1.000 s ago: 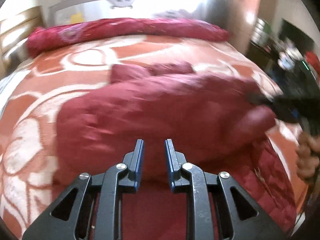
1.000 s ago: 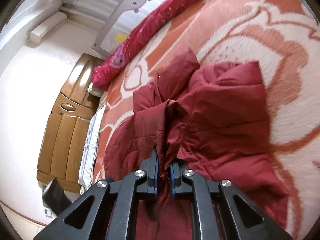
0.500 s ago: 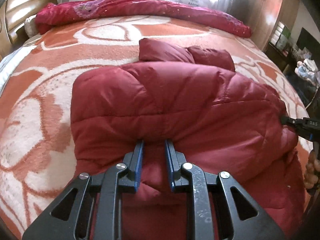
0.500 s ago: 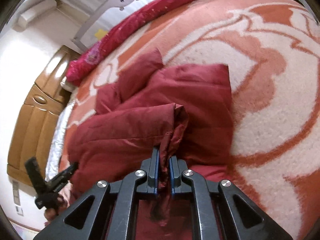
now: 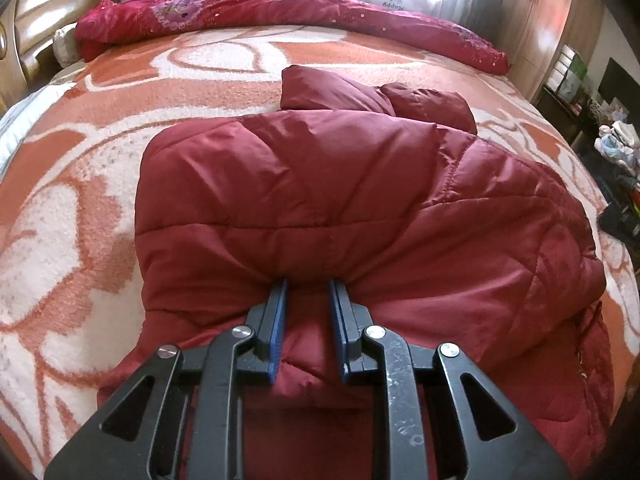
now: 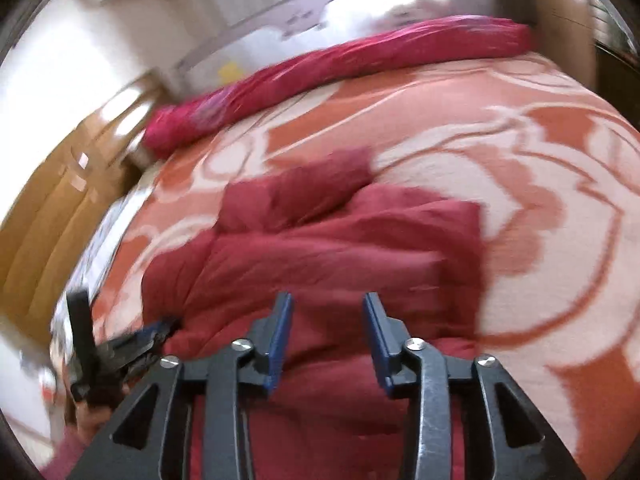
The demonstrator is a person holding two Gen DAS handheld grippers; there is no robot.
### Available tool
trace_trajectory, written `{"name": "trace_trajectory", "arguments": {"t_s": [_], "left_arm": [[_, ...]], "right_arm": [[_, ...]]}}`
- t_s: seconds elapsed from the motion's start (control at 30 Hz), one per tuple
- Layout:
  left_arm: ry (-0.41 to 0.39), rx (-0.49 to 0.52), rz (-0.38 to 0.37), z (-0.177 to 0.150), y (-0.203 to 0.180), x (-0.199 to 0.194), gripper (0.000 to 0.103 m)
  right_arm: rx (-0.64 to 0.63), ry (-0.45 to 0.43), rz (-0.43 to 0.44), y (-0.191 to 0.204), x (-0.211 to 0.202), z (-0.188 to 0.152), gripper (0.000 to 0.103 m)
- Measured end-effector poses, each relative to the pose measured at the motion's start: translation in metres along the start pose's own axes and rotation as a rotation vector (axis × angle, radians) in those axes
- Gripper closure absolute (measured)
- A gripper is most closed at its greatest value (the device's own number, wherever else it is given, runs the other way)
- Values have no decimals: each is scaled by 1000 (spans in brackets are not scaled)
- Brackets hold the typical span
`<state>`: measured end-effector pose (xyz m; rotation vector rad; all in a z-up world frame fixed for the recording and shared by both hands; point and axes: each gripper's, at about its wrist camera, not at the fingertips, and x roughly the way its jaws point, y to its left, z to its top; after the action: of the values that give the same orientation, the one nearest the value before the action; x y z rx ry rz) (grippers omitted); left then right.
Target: Fold large clothes
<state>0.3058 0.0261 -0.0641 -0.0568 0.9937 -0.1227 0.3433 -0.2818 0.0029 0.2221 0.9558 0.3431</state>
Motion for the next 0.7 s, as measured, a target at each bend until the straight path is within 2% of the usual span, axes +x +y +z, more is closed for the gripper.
{"name": "trace_trajectory", "arguments": {"t_s": [0.17,0.23,0.33,0.43,0.5,0.57,0.7], "left_arm": [[2,12,9,1,-1,0,84],[1,32,25,0,-4,-3,84],[-7,15,-2,1,-1,-18,85],[-25,-21,-23,2,9,-31,84],[9,-33,-12,1,16,-24,84],[69,-25,-31,0,20,-7,84],[78,4,-23,-2,18,3,84]], "right_arm": [[-39,107,-136,-11,37,-24,69],[-64,108,-241,-24,42,-31,69],[-17,129,-196,-45,42,-35,70],[-45,133,-218,-45,43,-34,70],[-38,129,-215,-46,45,-37,70],[-21,127,-202,-47,46,-37,70],[34,128,-204,-46,32,-32,69]]}}
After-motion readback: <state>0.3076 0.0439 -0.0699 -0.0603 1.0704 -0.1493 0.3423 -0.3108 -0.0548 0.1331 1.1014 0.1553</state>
